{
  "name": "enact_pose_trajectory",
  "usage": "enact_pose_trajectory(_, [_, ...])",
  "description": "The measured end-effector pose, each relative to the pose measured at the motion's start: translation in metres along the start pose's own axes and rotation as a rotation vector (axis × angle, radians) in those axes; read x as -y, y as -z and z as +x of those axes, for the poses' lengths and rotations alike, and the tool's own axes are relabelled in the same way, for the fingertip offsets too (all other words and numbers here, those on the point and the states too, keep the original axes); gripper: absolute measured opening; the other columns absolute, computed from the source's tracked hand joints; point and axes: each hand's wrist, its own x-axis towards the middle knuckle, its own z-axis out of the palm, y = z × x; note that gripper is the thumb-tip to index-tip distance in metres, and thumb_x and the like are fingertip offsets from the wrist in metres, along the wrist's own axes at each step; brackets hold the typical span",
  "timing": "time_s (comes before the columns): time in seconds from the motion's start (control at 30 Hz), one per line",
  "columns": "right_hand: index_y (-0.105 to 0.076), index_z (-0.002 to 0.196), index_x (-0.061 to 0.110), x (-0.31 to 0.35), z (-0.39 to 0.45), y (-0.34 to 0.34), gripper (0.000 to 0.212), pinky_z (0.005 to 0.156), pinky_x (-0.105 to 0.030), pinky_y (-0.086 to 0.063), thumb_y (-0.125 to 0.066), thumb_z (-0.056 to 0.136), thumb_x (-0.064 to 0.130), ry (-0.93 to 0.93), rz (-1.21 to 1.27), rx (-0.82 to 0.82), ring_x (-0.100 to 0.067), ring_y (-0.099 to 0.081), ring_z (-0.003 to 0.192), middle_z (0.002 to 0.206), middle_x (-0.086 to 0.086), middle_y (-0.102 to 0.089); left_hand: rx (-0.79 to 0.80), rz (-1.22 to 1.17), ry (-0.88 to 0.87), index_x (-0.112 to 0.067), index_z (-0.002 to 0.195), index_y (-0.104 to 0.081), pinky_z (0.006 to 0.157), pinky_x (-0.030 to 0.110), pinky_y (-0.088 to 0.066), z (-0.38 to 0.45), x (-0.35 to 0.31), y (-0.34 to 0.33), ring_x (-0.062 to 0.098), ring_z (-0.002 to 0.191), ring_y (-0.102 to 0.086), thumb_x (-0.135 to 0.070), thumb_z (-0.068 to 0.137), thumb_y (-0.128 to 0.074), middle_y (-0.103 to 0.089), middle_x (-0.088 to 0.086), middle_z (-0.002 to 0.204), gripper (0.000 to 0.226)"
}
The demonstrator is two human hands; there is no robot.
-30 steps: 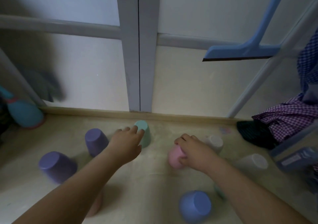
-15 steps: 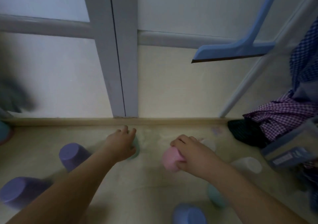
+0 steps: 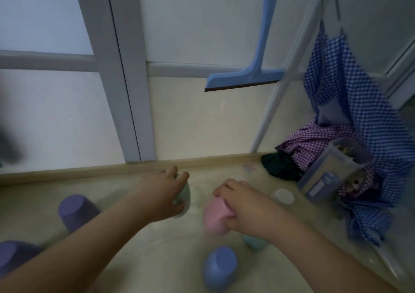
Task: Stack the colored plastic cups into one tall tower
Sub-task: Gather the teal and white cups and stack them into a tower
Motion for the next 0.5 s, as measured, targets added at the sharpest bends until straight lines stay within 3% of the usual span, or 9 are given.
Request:
enact_pose_trajectory(0.2, [-0.040, 0.132, 0.022, 0.014, -0.040, 0.002, 0.061, 0.090, -0.040, -0.046, -0.064, 0.076, 0.025, -0.016, -0.012, 0.026, -0.027, -0.045, 0.113, 0.126, -0.005, -0.045, -0.035, -0.003, -0.023, -0.016, 0.122, -0.038, 0.072, 0.038, -0.051, -0.031, -0.023, 0.021, 0.031, 0.095, -0.057, -0.042, 0.079, -0.057, -0.049, 0.009, 0.114, 0.053])
enact_pose_trajectory(0.5, [-0.044, 0.130, 0.018, 0.018, -0.069, -0.022, 0.058, 0.086, -0.039, -0.048, -0.062, 0.075, 0.022, 0.061, -0.042, 0.046, -0.030, -0.050, 0.106, 0.121, -0.009, -0.048, -0.089, -0.052, 0.094, -0.019, 0.124, -0.039, 0.073, 0.036, -0.048, -0.082, -0.065, 0.021, 0.034, 0.094, -0.057, -0.041, 0.074, -0.062, -0.050, 0.011, 0.110, 0.059])
